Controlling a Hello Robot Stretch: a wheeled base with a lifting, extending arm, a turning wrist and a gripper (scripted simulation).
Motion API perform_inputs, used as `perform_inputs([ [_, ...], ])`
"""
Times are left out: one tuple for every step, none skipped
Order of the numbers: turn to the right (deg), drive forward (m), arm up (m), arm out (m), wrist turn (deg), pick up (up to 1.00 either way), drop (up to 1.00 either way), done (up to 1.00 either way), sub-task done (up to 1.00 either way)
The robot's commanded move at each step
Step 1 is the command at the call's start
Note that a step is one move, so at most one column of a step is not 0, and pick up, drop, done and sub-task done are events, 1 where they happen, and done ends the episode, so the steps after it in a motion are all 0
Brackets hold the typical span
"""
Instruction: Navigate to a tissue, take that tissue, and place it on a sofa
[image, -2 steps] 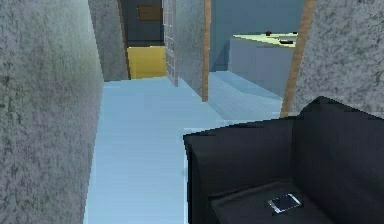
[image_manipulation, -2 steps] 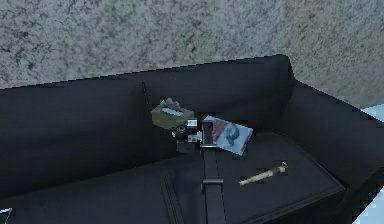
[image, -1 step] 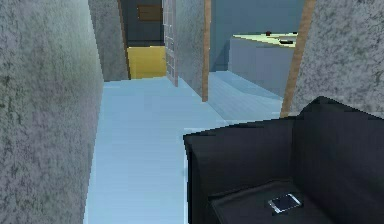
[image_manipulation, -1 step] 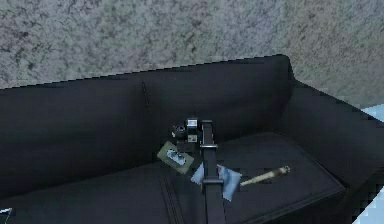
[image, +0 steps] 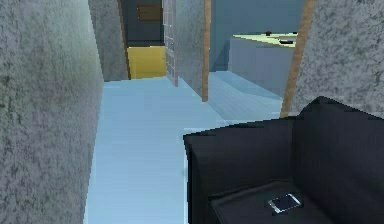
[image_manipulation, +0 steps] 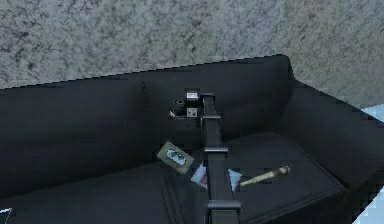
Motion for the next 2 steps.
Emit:
perform_inputs([
  [0.0, 0.0, 0.0, -0.08, 0.0, 0.0, 0.0, 0.0, 0.0],
  [0.0, 0.0, 0.0, 0.0, 0.0, 0.0, 0.0, 1.0, 0.0],
])
